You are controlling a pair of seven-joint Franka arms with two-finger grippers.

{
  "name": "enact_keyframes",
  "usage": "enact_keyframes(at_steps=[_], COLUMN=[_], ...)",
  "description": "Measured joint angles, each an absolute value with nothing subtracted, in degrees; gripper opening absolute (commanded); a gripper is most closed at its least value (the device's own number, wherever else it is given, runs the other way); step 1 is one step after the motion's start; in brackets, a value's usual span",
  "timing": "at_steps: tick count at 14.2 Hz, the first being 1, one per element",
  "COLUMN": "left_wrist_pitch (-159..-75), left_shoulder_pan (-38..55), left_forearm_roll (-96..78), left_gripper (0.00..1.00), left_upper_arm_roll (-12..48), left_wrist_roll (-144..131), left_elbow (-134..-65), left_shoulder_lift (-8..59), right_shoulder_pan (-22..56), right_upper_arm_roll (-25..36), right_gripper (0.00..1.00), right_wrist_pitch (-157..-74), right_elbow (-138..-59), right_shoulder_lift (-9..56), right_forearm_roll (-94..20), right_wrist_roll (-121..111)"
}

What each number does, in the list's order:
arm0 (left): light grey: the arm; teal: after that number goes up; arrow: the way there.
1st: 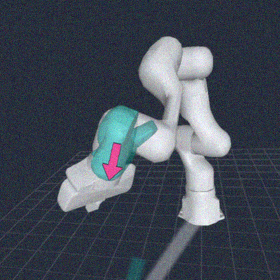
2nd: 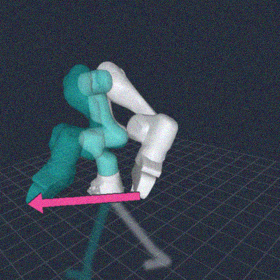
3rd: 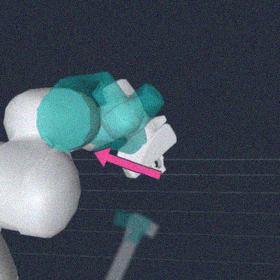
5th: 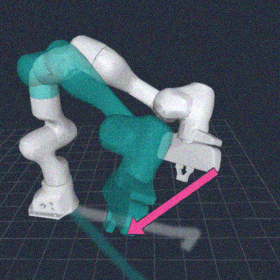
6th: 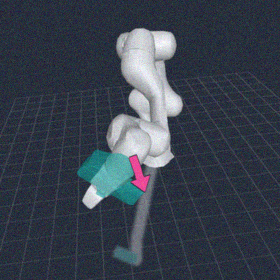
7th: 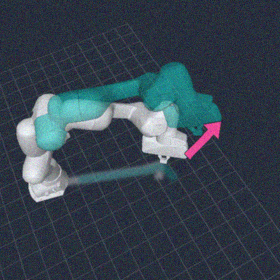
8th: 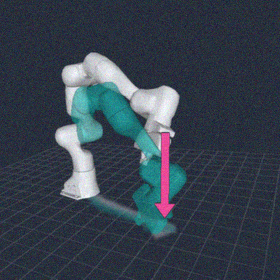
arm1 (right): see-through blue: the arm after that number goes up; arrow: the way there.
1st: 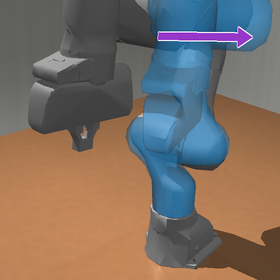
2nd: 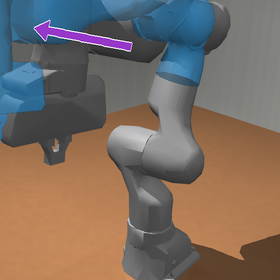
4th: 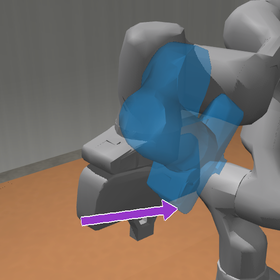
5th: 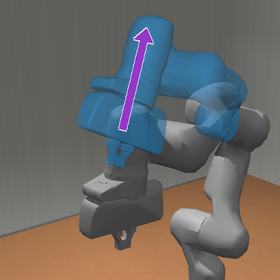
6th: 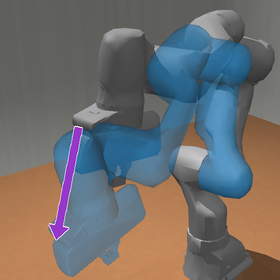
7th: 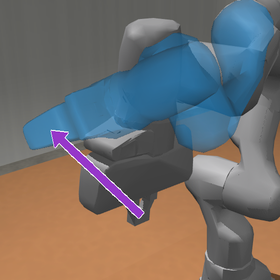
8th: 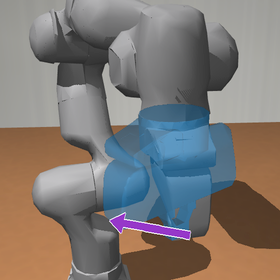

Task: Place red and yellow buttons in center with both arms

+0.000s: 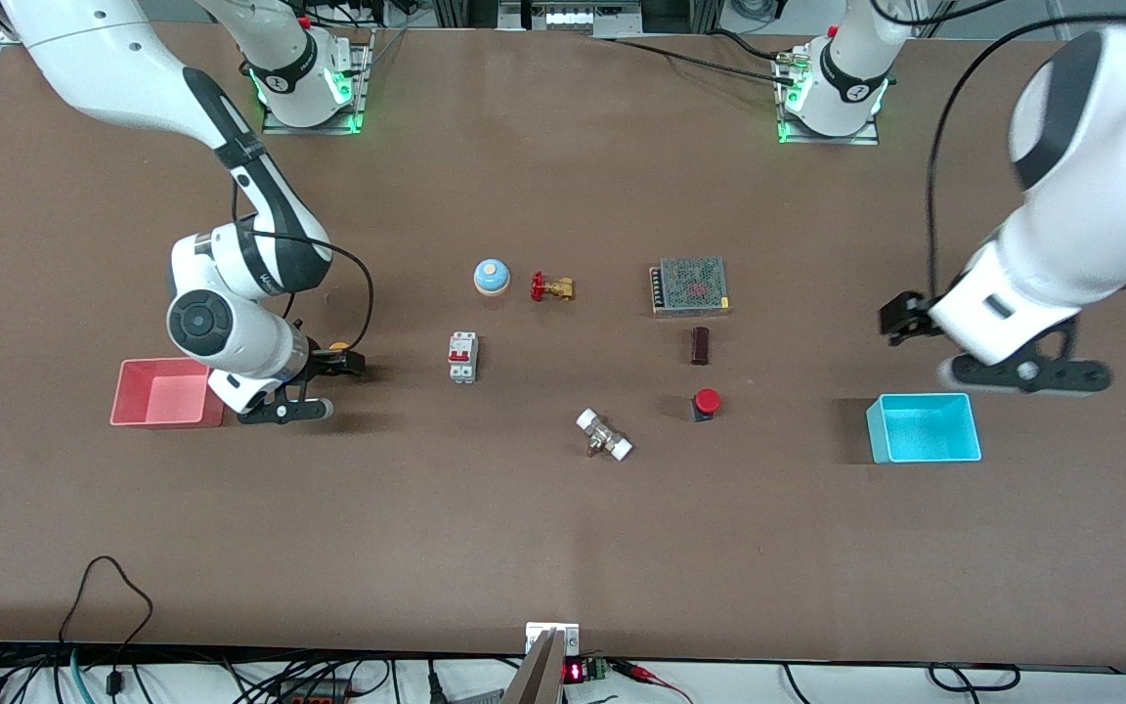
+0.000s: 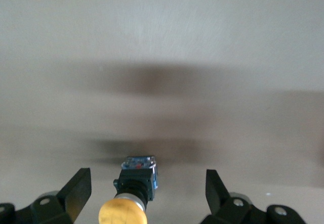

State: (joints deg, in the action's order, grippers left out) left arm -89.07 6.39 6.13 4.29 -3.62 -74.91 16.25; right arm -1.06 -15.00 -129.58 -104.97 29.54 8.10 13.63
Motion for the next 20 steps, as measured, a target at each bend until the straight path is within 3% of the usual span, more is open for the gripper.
enact_keyframes(at_steps=[4, 7, 13, 16, 20], left_wrist_pitch=[-92.27, -94.17, -94.59, -94.57, -94.57], left_shoulder_pan=[1.96, 1.79, 1.65, 1.61, 1.7], left_forearm_roll=[3.73, 3.13, 2.26, 2.23, 0.35], left_gripper=[1.0, 1.0, 1.0, 1.0, 1.0], left_upper_arm_roll=[4.23, 4.08, 4.28, 4.18, 4.4], left_wrist_roll=[5.48, 4.53, 2.78, 2.78, 2.59], left_elbow=[-87.7, -93.19, -94.26, -93.99, -93.64], left_shoulder_lift=[4.53, 0.75, 1.03, 1.03, 1.15], right_shoulder_pan=[-3.81, -4.65, -5.42, -5.42, -4.42], right_upper_arm_roll=[-13.84, -10.24, -8.8, -8.76, -8.76], right_gripper=[1.0, 1.0, 1.0, 1.0, 1.0], right_wrist_pitch=[-125.06, -116.52, -103.49, -98.1, -97.6], right_elbow=[-102.93, -99.3, -96.52, -93.92, -93.61], right_shoulder_lift=[22.09, 16.02, 4.34, 3.15, 3.9], right_forearm_roll=[3.09, 2.1, 3.46, 4.08, 3.99], right_wrist_roll=[13.64, 13.6, 12.56, 12.21, 13.17])
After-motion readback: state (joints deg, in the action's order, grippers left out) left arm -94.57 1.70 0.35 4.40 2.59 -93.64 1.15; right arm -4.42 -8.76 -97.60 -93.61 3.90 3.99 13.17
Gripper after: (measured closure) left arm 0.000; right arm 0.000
